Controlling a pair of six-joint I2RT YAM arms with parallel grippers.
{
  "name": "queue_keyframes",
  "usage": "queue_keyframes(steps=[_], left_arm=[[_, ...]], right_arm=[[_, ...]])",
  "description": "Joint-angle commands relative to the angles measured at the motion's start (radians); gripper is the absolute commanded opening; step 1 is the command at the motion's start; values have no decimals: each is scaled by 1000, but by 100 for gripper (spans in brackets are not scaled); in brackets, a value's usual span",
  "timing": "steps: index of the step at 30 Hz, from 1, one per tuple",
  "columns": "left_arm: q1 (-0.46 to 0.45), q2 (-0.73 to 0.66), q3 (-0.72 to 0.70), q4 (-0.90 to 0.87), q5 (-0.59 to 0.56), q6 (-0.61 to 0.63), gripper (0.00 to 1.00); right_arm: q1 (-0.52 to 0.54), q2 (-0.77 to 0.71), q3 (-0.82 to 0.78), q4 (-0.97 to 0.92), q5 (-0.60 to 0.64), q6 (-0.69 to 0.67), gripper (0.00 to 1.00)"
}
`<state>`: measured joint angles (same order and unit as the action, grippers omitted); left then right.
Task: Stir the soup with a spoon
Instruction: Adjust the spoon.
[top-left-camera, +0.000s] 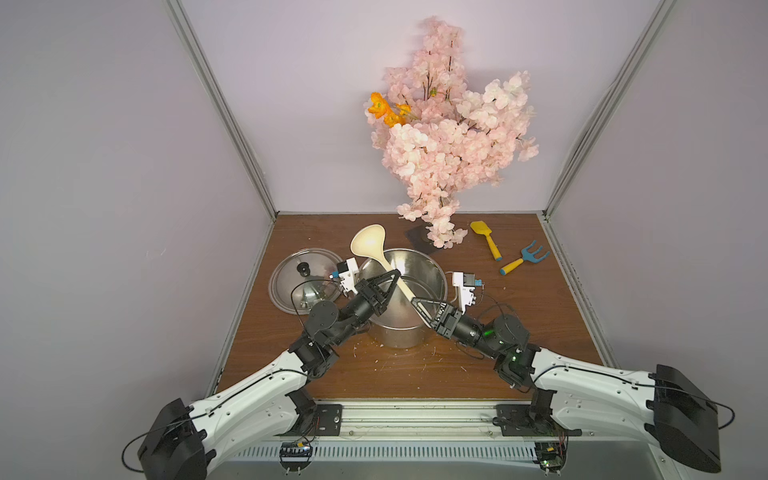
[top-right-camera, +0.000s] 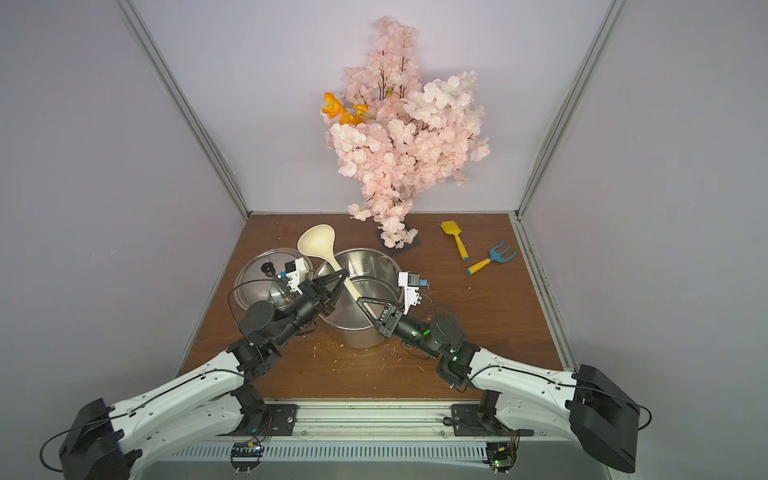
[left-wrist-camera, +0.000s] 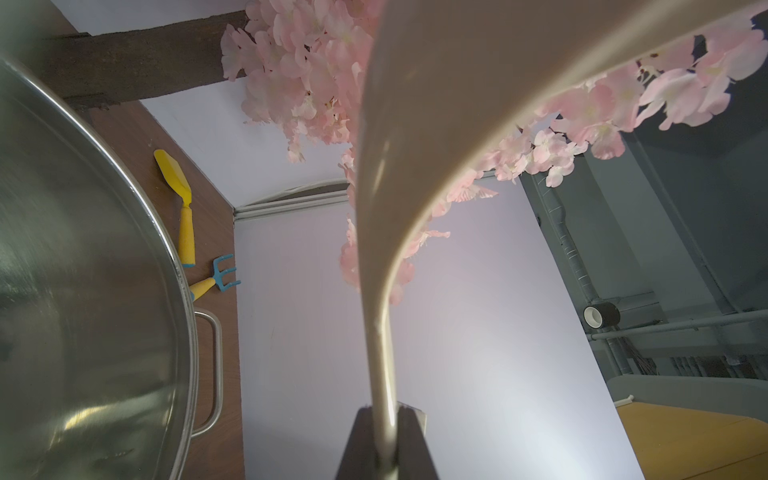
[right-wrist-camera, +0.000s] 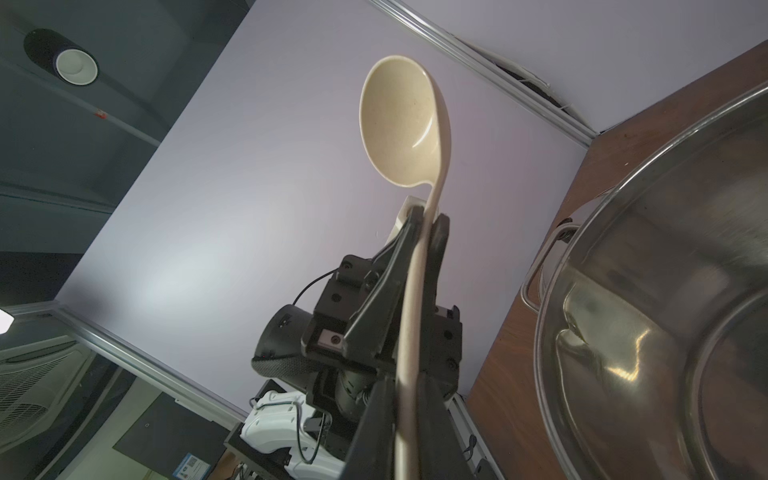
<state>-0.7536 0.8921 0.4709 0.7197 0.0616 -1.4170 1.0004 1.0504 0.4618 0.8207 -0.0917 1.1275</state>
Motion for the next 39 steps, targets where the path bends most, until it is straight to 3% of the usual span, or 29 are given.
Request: queue_keyframes(steps=[1, 5, 10, 19, 21, 26, 29, 34, 39], left_arm=[[10, 8, 1, -12, 18, 36, 7], [10, 4, -5, -12, 7, 38, 7], [10, 22, 1, -2, 17, 42, 7], [10, 14, -13, -9, 20, 41, 7], [10, 5, -22, -17, 13, 38, 9], [10, -41, -15, -138, -37, 54, 33], [17, -86, 32, -307, -82, 128, 51], [92, -86, 211, -709, -86, 298, 56], [296, 5, 432, -1086, -25, 559, 56]], right_arm=[[0, -6, 27, 32, -14, -32, 5], [2, 41, 51, 65, -65, -17, 16], [1, 87, 69, 107, -95, -8, 17], [1, 133, 80, 166, -116, -3, 0], [1, 124, 82, 146, -115, -14, 0], [-10, 42, 94, -44, -78, -69, 0], [-47, -27, 139, -281, -77, -90, 0], [-123, -76, 317, -748, -119, -220, 0], [-203, -41, 553, -1178, -176, -444, 0]])
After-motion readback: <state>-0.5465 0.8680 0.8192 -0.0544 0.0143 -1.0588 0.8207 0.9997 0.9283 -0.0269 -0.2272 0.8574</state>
